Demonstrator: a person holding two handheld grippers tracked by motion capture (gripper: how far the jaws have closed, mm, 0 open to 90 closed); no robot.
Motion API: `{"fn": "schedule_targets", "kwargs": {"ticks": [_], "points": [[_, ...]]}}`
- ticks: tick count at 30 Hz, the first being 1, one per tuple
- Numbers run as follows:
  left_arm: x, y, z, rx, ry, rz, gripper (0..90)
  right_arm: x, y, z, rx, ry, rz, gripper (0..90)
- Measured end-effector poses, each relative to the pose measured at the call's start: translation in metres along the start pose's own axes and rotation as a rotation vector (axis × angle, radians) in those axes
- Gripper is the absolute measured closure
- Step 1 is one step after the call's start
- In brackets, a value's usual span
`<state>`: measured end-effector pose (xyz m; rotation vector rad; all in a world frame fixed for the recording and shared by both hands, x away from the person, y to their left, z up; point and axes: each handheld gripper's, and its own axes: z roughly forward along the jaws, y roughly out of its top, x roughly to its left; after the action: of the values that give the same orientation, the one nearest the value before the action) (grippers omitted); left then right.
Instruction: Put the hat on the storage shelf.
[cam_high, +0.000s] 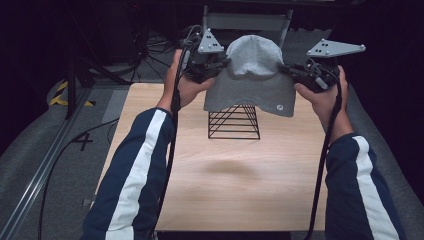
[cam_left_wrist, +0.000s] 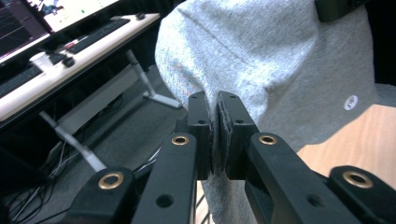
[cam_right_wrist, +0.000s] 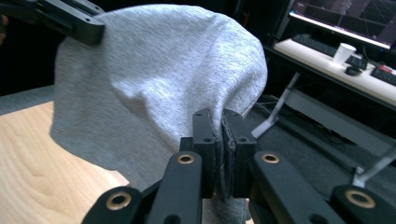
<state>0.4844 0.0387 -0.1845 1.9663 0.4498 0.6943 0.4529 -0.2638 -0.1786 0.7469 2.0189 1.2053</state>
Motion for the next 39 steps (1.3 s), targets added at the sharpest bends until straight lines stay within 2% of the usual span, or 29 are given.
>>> {"fn": "schedule_targets", "kwargs": {"ticks": [6, 11, 12, 20, 23, 29, 34, 39], "points": [[0.009, 0.001, 0.009, -0.006, 0.021, -0.035, 84.5, -0.009, 0.004, 0.013, -0.012, -0.010, 0.020, 85.2], [0.014, 0.001, 0.019, 0.005, 0.031, -0.033, 84.5, -0.014, 0.004, 0.024, -0.010, -0.012, 0.032, 85.2], [0.015, 0.001, 0.021, 0.006, 0.032, -0.050, 84.5, -0.015, 0.004, 0.027, -0.009, -0.012, 0.032, 85.2], [0.026, -0.012, 0.035, 0.008, 0.047, -0.095, 84.5, -0.017, -0.002, 0.047, 0.000, 0.003, 0.055, 85.2], [0.026, -0.018, 0.040, 0.010, 0.036, -0.113, 84.5, -0.018, -0.004, 0.053, 0.009, 0.009, 0.053, 85.3], [0.025, -0.025, 0.043, 0.022, 0.032, -0.120, 84.5, -0.017, -0.010, 0.057, 0.019, 0.014, 0.055, 85.3], [0.020, -0.028, 0.041, 0.021, 0.012, -0.112, 84.5, -0.013, -0.017, 0.057, 0.029, 0.028, 0.042, 85.3], [0.014, -0.029, 0.035, 0.008, -0.002, -0.101, 84.5, -0.012, -0.023, 0.053, 0.030, 0.036, 0.049, 85.2]]}}
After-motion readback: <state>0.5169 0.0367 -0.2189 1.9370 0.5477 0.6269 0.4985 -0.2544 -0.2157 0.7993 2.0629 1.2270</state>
